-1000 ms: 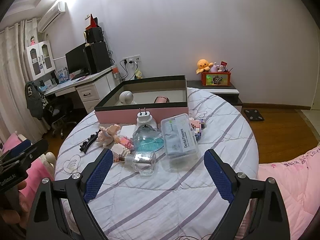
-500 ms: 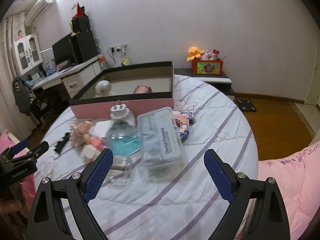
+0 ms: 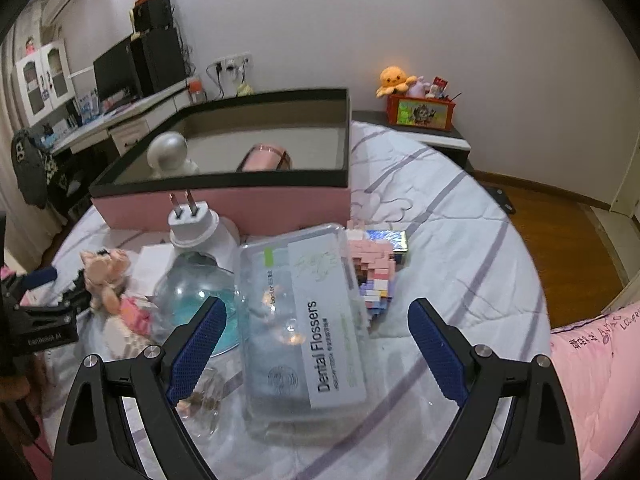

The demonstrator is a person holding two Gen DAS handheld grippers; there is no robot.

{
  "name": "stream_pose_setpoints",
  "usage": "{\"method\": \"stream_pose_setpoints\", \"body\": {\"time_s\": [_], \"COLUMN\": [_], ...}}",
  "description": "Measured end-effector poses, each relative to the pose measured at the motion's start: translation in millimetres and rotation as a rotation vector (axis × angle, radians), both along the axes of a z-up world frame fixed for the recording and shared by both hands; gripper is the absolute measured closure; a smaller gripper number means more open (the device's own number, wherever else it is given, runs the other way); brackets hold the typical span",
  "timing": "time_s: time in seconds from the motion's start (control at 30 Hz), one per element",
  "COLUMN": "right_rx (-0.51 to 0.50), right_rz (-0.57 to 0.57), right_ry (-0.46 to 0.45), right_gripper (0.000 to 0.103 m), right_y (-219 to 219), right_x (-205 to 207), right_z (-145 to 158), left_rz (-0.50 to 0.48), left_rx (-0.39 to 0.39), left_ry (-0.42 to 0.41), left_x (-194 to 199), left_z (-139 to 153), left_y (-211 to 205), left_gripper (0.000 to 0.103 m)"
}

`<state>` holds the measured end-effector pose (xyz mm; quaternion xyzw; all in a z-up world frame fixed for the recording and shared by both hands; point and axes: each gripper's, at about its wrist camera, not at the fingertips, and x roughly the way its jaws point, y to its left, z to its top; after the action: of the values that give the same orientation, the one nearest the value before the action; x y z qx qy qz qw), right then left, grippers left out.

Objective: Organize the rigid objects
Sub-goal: 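Grasp the black hair clip with the left tool while the right tool grasps the Dental Flossers box, then drop the hair clip into the pink box with the left tool while the right tool drops the flosser box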

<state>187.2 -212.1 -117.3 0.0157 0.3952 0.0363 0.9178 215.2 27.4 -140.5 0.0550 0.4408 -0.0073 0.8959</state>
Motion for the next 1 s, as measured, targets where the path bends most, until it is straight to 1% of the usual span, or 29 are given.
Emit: {"method": "stream_pose_setpoints", "body": {"time_s": [0.03,0.07,0.1,0.13,0.17,0.2,0.27,0.47,0.53,0.63,0.8,0.93,1.0], "right_rx": [-0.002,-0.002,-0.007,-0.02,-0.044,-0.043,-0.035,0.008,0.015,0.036,0.042,0.052,0.061], "right_rz": [0.005,0.01,0.015,0.017,0.023,0.031,0.039,0.045,0.051,0.067,0.096,0.12,0.129], "right_ry": [0.0,-0.004,-0.003,0.001,0.005,0.005,0.004,-0.024,-0.036,-0.05,-0.075,-0.086,-0.091], "right_gripper": [0.011,0.017,0.033,0.036,0.036,0.036,0.036,0.036,0.036,0.036,0.036,0.036,0.036], "right_y": [1,1,2,3,5,6,6,-1,-2,0,7,15,18], "right_x": [1,1,1,1,1,0,-4,-19,-23,-26,-19,0,18], "right_z": [-1,-1,-1,-1,-2,-3,-4,6,14,31,62,87,100], "left_rz": [-0.01,-0.019,-0.026,-0.032,-0.038,-0.048,-0.058,-0.045,-0.038,-0.033,-0.048,-0.069,-0.077], "left_rx": [-0.02,-0.034,-0.046,-0.056,-0.063,-0.073,-0.093,-0.192,-0.204,-0.201,-0.202,-0.206,-0.202], "left_ry": [0.001,0.0,-0.004,-0.01,-0.016,-0.021,-0.025,-0.058,-0.068,-0.089,-0.15,-0.186,-0.206], "left_x": [2,3,3,2,1,-2,-6,-27,-35,-46,-53,-39,-26], "left_z": [1,1,2,2,3,4,5,10,13,25,68,104,122], "left_y": [0,-1,-2,-3,-5,-8,-10,-2,1,3,-2,-5,-8], "left_gripper": [0.014,0.023,0.035,0.043,0.058,0.071,0.084,0.085,0.085,0.085,0.085,0.085,0.084]}}
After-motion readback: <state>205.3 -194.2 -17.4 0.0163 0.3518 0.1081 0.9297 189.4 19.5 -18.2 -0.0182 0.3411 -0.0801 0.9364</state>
